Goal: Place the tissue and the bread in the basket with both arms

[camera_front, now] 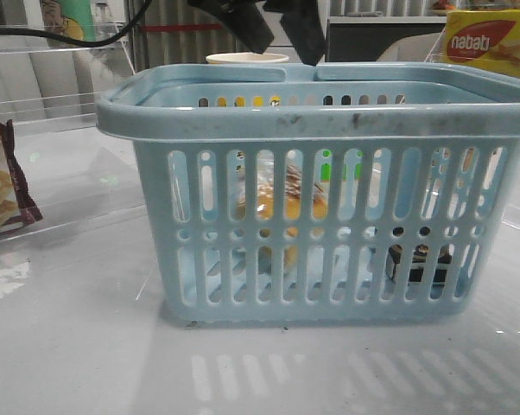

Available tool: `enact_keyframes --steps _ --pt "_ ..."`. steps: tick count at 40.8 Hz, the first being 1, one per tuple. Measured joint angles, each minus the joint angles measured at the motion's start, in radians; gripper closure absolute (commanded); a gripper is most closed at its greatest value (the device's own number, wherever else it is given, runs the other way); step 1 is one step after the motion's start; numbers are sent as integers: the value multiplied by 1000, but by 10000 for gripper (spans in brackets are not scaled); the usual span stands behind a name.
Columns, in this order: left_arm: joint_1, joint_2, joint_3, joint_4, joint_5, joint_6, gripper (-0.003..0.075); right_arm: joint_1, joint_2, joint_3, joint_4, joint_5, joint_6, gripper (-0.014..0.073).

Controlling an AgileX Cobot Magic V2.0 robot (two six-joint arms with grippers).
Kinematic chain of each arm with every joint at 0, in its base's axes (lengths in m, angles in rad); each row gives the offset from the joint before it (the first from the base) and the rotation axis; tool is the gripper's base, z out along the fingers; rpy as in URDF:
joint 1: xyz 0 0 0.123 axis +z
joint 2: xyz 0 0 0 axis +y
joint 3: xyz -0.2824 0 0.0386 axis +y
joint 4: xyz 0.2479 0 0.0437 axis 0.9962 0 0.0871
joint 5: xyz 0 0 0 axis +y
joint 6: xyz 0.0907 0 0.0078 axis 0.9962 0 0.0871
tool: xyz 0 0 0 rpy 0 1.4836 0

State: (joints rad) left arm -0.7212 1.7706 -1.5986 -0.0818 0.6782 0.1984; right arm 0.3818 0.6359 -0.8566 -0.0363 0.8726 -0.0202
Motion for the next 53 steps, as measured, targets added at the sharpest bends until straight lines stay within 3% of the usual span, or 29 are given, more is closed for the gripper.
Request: enact_keyframes --steps 15,27,53 --pt "0 -97 0 0 24 -3 232 0 0 0 0 0 0 -10" --pt "0 -322 10 17 202 -11 232 0 0 0 0 0 0 -10" --pt "2 -1028 603 174 243 -183 232 0 0 0 0 0 0 -10"
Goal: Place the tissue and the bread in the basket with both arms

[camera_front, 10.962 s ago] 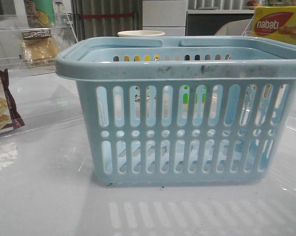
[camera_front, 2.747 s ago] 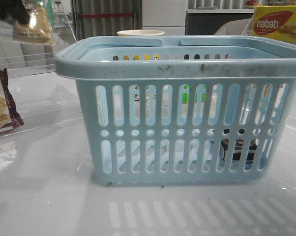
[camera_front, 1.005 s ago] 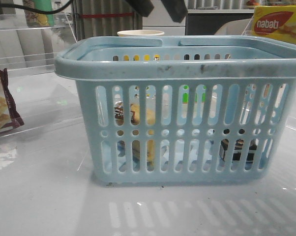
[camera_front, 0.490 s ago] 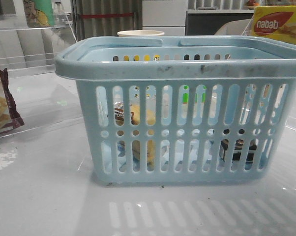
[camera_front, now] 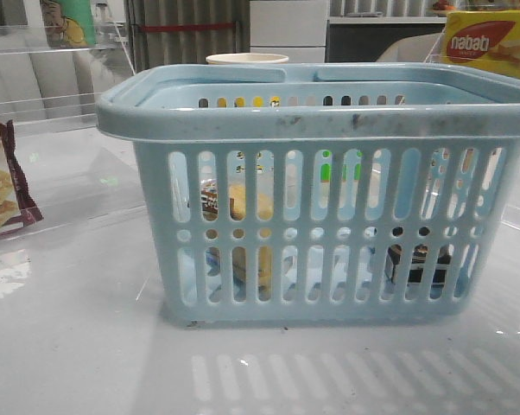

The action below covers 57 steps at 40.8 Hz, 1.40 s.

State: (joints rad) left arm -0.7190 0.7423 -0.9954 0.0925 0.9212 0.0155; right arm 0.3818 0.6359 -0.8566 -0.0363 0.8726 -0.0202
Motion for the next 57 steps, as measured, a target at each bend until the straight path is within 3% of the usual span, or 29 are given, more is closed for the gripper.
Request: enact_keyframes --steps 9,16,20,24,29,41,45,57 --pt "0 -171 158 -35 -19 -5 232 0 0 0 0 0 0 -10" --pt "0 -195 220 -62 -43 -5 232 0 0 0 0 3 0 4" --pt "0 -195 235 -64 -49 -5 232 0 0 0 0 15 0 67" --pt "0 -195 242 -64 -57 -5 239 0 0 0 0 23 0 195" --pt "0 -195 246 -64 -70 -5 306 0 0 0 0 28 0 344" --pt "0 -195 246 -64 -76 -5 560 0 0 0 0 30 -4 540" --pt "0 -195 246 -64 -76 -5 634 0 0 0 0 32 -4 537" --pt "0 -195 246 -66 -76 -5 629 0 0 0 0 36 -4 537"
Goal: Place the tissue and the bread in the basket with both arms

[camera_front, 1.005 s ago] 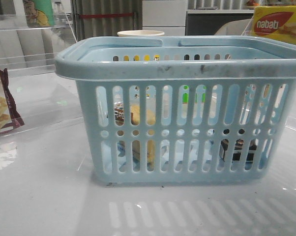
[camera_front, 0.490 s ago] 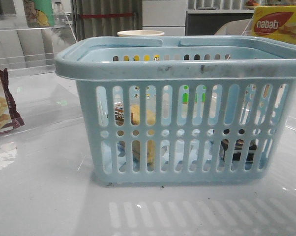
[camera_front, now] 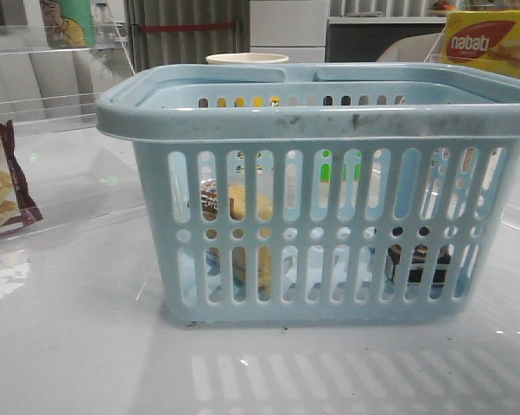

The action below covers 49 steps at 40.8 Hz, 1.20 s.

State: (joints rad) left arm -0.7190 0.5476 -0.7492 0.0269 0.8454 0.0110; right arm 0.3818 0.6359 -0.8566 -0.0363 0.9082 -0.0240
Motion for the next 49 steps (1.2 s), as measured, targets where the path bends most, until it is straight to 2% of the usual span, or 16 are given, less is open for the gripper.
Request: enact_keyframes --steps 19,23,30,40,49 --pt "17 -23 5 -2 0 0 629 0 0 0 0 0 0 537" --pt "92 -52 13 -2 -24 0 629 0 0 0 0 0 -2 537" --pt "294 -114 103 -2 -195 0 629 0 0 0 0 0 -2 537" --pt "537 -263 349 -6 -433 0 629 0 0 0 0 1 -2 537" --pt "666 -414 593 -15 -650 0 629 0 0 0 0 1 -2 537"
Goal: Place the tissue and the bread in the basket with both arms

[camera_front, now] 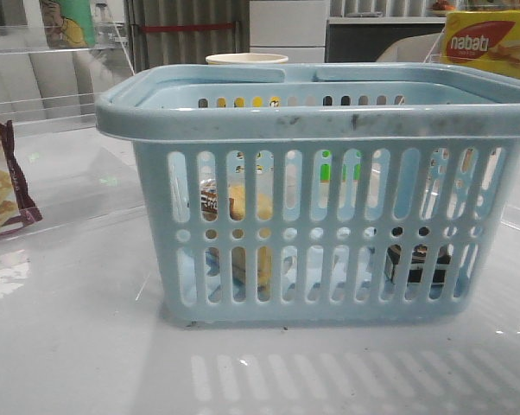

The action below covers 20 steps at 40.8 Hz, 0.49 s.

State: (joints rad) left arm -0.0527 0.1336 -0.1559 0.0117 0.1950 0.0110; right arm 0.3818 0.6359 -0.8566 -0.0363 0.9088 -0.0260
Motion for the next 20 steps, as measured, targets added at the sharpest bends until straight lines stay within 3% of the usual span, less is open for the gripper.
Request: enact_keyframes --steps 9,20 --pt "42 -96 161 -1 -158 0 629 0 0 0 0 0 0 537" --pt "43 -139 163 -4 -195 0 629 0 0 0 0 4 -1 537"
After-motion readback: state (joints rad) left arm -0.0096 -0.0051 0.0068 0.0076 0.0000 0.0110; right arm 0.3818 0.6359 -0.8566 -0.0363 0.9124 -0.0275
